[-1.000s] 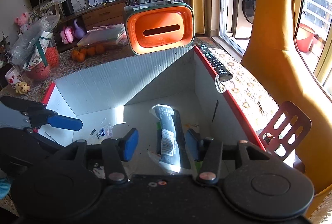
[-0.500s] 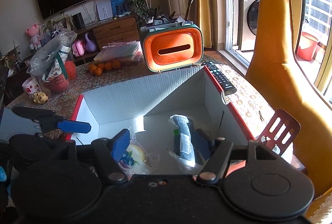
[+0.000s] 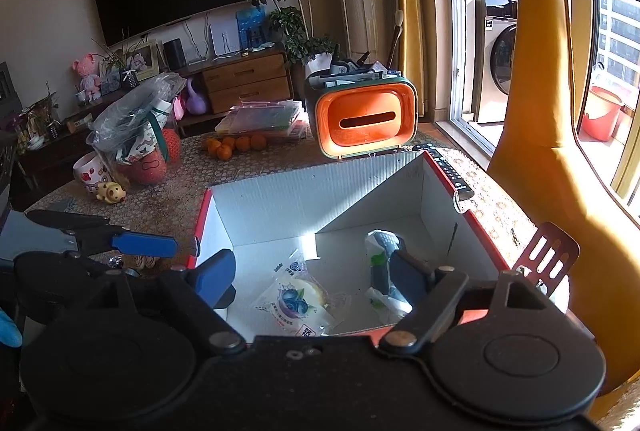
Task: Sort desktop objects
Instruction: 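Open left tool to drop the blueberry bag in the box while right tool releases the white packet, then move left tool to the silver foil packet while right tool approaches the pink comb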
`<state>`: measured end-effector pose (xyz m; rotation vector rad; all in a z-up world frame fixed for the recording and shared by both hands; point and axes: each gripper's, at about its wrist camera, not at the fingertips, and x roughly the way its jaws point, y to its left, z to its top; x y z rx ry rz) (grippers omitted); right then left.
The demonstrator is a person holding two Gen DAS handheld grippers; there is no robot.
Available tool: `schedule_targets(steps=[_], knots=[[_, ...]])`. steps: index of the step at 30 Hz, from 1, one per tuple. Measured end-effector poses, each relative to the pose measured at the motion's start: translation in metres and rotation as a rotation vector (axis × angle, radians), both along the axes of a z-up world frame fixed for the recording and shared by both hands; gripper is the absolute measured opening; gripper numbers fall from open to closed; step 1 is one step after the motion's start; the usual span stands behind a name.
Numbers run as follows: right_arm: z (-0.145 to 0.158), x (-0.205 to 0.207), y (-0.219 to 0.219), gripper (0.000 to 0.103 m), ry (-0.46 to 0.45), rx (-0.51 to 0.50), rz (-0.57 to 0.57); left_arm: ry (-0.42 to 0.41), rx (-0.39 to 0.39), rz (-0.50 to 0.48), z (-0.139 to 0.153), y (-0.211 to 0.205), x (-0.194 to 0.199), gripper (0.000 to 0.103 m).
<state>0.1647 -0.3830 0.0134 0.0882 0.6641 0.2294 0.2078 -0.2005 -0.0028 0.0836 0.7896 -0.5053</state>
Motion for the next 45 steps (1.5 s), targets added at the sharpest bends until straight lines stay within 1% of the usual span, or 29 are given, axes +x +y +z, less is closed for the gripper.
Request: schedule_targets(steps=[3, 8, 9, 11, 13, 16, 18, 22, 29, 36, 45], knots=[[0.006, -0.007, 0.011, 0.087, -0.017, -0.001, 0.017, -0.016, -0.016, 0.01, 0.005, 0.012, -0.01, 0.085], [0.015, -0.02, 0.029, 0.09, -0.048, -0.003, 0.054, -0.054, -0.028, 0.035, 0.01, 0.034, -0.028, 0.087], [0.017, -0.022, 0.034, 0.091, -0.052, -0.002, 0.064, -0.06, -0.032, 0.044, 0.011, 0.04, -0.032, 0.089], [0.019, -0.026, 0.044, 0.092, -0.057, 0.002, 0.081, -0.071, -0.043, 0.068, 0.012, 0.053, -0.039, 0.098], [0.019, -0.029, 0.052, 0.093, -0.058, 0.006, 0.097, -0.085, -0.048, 0.09, 0.015, 0.068, -0.045, 0.101], [0.02, -0.035, 0.068, 0.095, -0.062, 0.01, 0.122, -0.113, -0.041, 0.129, 0.016, 0.091, -0.056, 0.102], [0.019, -0.04, 0.08, 0.098, -0.065, 0.004, 0.142, -0.122, -0.032, 0.164, 0.016, 0.106, -0.061, 0.102], [0.014, -0.047, 0.105, 0.1, -0.077, -0.003, 0.179, -0.128, -0.014, 0.225, 0.011, 0.138, -0.073, 0.102], [0.0, -0.056, 0.15, 0.101, -0.058, 0.003, 0.229, -0.13, 0.005, 0.298, 0.001, 0.19, -0.091, 0.102], [-0.017, -0.061, 0.189, 0.101, -0.038, -0.023, 0.254, -0.113, 0.025, 0.345, -0.012, 0.227, -0.096, 0.102], [-0.043, -0.057, 0.227, 0.101, -0.014, -0.055, 0.241, -0.096, 0.062, 0.377, -0.031, 0.26, -0.095, 0.102]])
